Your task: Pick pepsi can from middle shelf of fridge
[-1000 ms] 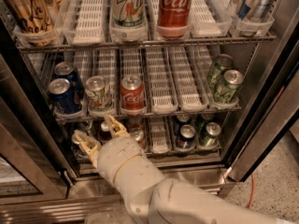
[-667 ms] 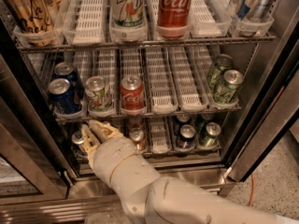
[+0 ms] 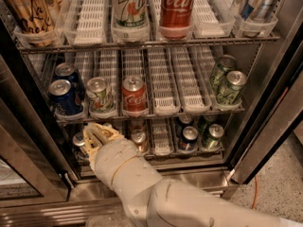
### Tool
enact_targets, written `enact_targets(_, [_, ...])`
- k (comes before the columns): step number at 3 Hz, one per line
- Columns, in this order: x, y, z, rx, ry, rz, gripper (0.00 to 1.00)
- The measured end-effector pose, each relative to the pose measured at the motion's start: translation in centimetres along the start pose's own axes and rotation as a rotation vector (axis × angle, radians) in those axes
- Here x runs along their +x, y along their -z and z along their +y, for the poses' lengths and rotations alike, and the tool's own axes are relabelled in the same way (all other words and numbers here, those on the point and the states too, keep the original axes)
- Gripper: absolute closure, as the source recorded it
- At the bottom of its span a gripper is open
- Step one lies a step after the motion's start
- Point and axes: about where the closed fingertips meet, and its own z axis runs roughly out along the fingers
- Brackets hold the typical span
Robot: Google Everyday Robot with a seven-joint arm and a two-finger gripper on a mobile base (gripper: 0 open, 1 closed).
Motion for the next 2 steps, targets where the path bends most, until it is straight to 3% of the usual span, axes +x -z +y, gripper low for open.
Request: enact_targets(2, [-0.3,-3.3,1.4,-0.072,0.021,0.01,0.17])
